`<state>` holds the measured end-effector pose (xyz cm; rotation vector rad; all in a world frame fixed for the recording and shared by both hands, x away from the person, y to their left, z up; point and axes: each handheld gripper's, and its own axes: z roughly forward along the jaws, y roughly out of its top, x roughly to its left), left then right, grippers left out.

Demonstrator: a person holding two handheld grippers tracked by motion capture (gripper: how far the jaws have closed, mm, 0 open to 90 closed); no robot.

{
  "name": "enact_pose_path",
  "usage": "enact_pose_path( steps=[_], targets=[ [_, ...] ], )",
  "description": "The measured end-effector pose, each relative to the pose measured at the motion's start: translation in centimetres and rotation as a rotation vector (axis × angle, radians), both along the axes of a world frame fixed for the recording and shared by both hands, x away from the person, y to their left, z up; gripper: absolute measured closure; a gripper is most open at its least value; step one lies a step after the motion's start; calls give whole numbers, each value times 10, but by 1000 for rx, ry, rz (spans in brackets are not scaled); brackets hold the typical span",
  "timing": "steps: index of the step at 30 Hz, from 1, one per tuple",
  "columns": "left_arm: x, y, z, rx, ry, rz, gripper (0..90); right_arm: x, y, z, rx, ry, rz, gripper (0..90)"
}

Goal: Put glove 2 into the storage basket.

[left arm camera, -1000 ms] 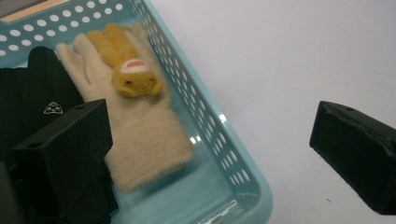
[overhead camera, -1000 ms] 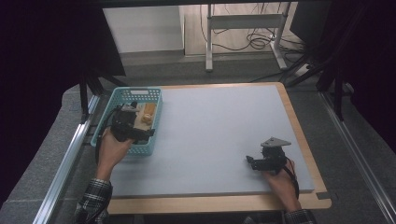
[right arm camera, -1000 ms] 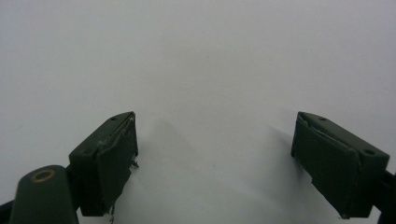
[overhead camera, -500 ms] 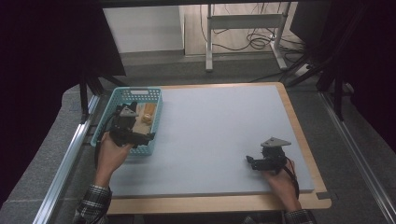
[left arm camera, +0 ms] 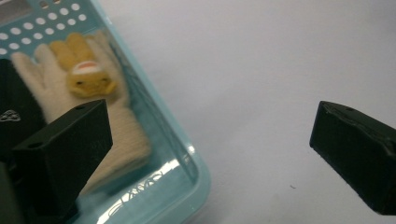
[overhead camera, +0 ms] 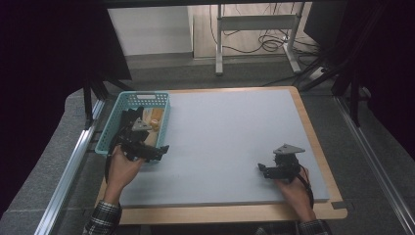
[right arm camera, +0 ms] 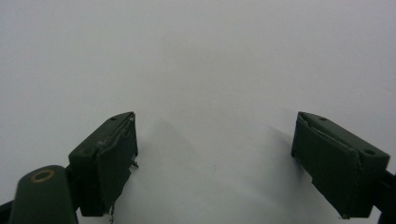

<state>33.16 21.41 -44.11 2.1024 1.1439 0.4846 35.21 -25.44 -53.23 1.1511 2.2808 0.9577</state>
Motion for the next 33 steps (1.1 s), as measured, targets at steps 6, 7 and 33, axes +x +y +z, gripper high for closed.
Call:
enact_pose_path(
  steps=[6,7,33],
  targets=[
    [-4,-11,-5,0,-11,-24,0,0,0,0,1,0,0,141],
    [-5,-12,-6,-3,-14,-27,0,0,0,0,1,-1,0,140],
    [-15,-51,-8,-70,-43,-134,0,0,0,0,-1,-1,3,140]
  ],
)
